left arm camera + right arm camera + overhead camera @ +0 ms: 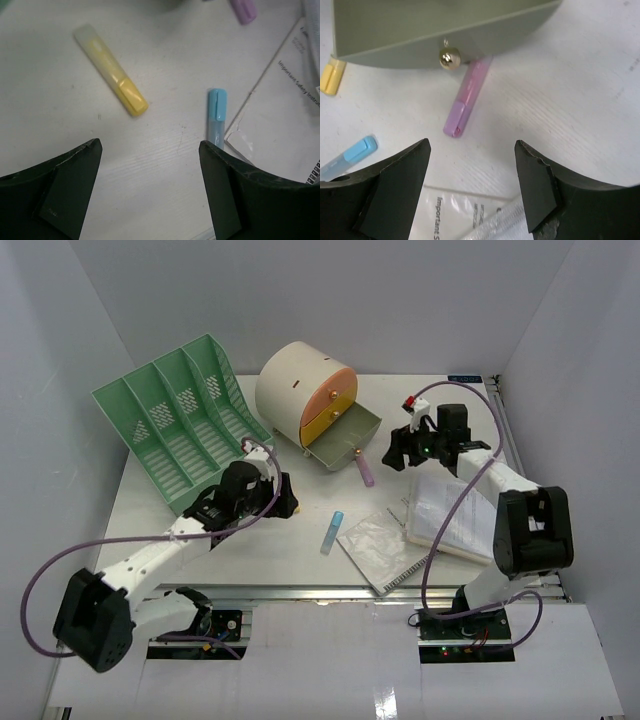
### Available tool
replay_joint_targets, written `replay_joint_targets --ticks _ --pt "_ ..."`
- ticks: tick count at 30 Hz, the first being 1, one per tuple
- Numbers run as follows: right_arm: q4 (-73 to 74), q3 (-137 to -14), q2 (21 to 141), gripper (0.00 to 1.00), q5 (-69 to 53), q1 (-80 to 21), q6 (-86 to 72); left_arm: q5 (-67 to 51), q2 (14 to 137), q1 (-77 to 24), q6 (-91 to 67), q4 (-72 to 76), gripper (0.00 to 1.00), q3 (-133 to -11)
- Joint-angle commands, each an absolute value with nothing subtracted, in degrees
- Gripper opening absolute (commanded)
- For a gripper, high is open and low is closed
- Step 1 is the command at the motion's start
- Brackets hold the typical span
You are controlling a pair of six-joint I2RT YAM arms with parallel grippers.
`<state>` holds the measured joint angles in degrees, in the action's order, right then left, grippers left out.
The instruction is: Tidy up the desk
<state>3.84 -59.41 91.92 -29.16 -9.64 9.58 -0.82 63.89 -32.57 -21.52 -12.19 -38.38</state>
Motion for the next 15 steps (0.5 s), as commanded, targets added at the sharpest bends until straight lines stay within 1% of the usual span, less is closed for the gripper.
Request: replay_joint_targets --ticks 1,3,7,13,15 --pt "7.48 -55.06 82.25 0.75 -26.83 -7.15 15.69 1.55 78.12 -32.09 -35.30 -14.49 0.88 -45.06" --pt "6.28 -52.82 79.97 0.75 -30.43 -5.78 15.08 3.38 83.54 -32.17 -37.54 -16.31 0.86 -48.69" --pt "6.38 -51.94 78.06 0.75 -35.20 -2.36 13.27 8.28 88.13 -33.30 -38.90 -17.63 0.81 -52.10" --pt "5.93 -51.53 75.16 0.75 -39.35 -1.24 12.41 13.01 94.62 -34.61 -40.21 -19.18 0.81 -55.39" --pt "5.87 -51.40 74.64 0.76 -39.99 -1.07 12.31 15.73 96.87 -35.05 -40.98 -21.77 0.76 -57.38"
